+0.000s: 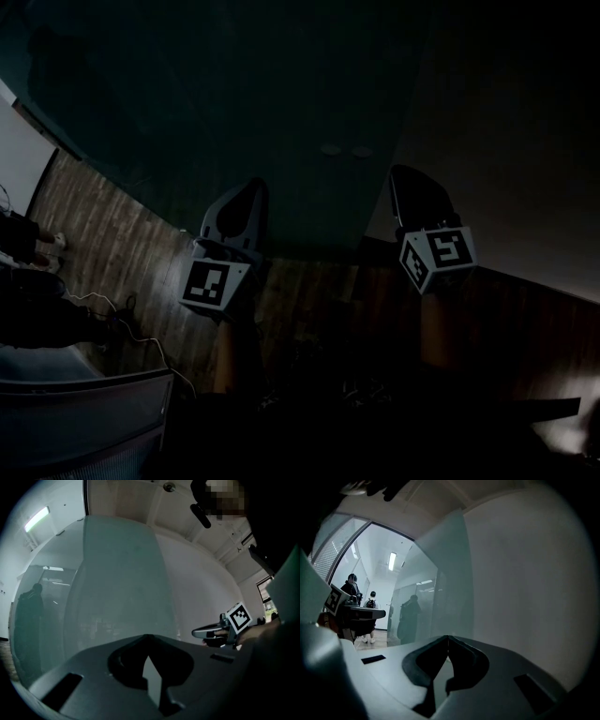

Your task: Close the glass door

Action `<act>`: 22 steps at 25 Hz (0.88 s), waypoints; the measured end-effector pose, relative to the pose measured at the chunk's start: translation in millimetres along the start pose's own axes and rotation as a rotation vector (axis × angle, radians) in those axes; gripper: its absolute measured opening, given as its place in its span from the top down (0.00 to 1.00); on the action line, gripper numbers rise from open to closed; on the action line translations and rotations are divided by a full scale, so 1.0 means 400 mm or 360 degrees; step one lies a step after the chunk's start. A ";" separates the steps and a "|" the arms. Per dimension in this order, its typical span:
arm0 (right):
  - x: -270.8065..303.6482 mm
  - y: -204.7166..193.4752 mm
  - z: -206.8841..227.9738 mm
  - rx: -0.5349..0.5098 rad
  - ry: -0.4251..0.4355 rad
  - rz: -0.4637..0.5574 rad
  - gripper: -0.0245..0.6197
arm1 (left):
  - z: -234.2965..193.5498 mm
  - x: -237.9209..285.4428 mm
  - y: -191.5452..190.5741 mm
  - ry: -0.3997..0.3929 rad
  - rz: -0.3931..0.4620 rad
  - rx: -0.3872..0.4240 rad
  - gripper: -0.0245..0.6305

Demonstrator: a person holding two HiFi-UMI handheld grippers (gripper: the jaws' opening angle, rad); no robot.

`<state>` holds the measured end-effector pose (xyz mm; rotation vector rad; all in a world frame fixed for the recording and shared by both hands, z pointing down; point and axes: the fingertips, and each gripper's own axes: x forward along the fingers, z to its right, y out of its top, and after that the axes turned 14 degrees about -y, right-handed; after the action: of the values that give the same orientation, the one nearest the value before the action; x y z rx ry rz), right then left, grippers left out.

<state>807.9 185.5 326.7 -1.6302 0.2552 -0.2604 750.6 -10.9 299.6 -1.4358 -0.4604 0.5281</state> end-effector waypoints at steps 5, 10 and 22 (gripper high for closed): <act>0.052 -0.032 0.014 0.0053 0.0120 -0.0058 0.87 | -0.012 -0.016 -0.013 0.0052 -0.0025 0.0001 0.98; 0.104 -0.047 0.049 -0.0006 0.0137 -0.0082 0.81 | -0.029 -0.059 -0.015 0.0113 -0.0055 0.0002 0.98; 0.171 -0.050 0.043 -0.0016 0.0397 -0.0088 0.71 | -0.048 -0.092 -0.032 0.0185 -0.0118 0.0002 0.98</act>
<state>878.3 181.3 346.4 -1.6161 0.4019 -0.5068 733.3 -48.8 311.2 -1.4345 -0.4185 0.3829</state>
